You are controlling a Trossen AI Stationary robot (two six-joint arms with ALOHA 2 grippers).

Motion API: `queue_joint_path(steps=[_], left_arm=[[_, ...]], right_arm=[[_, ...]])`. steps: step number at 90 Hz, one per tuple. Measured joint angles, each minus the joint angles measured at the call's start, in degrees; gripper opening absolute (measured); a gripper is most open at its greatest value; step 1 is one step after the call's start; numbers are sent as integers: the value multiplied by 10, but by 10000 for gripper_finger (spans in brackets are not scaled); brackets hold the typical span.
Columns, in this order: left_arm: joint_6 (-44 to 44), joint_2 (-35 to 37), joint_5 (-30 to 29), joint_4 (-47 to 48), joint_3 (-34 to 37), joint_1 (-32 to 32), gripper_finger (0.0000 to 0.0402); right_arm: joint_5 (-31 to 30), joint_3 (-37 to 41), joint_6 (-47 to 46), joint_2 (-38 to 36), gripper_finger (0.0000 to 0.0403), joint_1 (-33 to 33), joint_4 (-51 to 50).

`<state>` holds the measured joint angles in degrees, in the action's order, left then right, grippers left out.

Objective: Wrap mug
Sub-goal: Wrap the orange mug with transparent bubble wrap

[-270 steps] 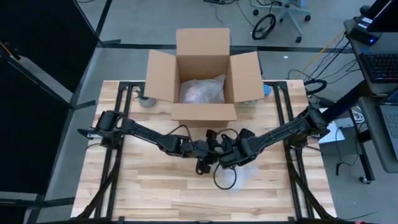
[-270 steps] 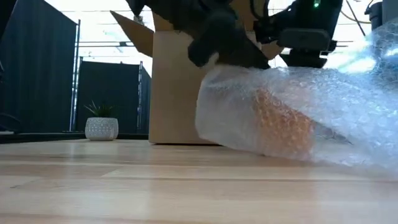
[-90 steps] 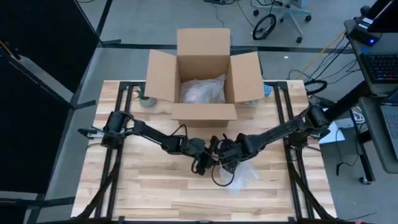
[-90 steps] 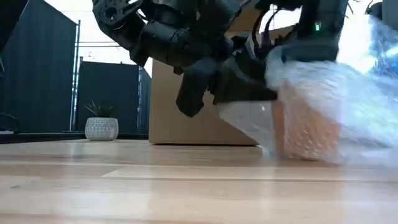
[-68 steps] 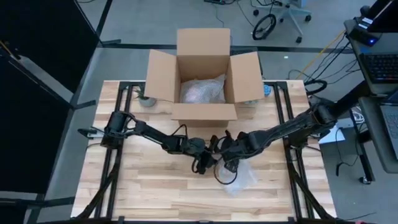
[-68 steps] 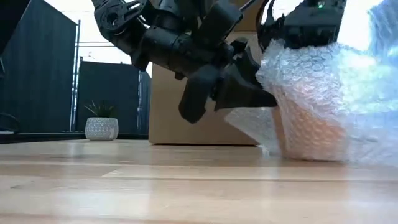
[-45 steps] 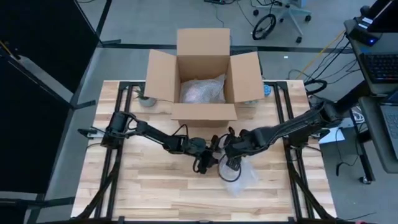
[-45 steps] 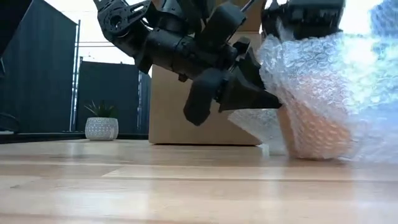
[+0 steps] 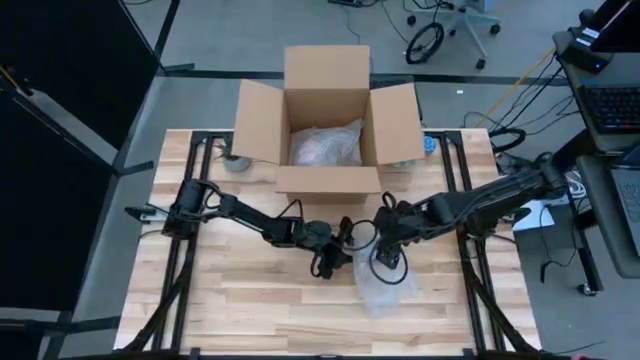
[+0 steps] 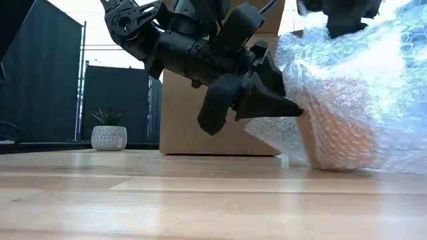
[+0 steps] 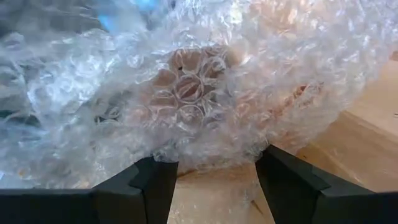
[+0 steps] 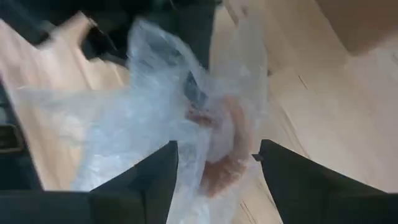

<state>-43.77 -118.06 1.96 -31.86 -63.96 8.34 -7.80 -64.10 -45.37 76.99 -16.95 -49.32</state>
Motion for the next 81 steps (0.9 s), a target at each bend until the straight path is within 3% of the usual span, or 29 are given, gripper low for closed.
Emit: queue_joint_path(steps=[14, 30, 41, 58, 81], left_arm=[[0, 0, -5, 0, 0, 0, 194], [0, 0, -7, 0, 0, 0, 194], [0, 0, -8, -1, 0, 0, 194], [1, 1, -12, -3, -1, 0, 194], [1, 1, -15, -3, -1, 0, 194]], right_arm=[[-54, 0, 24, 16, 210, 0, 81], [-51, 0, 59, 79, 210, -3, 99], [-27, 1, 64, 108, 210, -9, 45], [-25, 2, -2, 94, 210, -30, -94], [-27, 1, -45, 45, 210, -45, -143]])
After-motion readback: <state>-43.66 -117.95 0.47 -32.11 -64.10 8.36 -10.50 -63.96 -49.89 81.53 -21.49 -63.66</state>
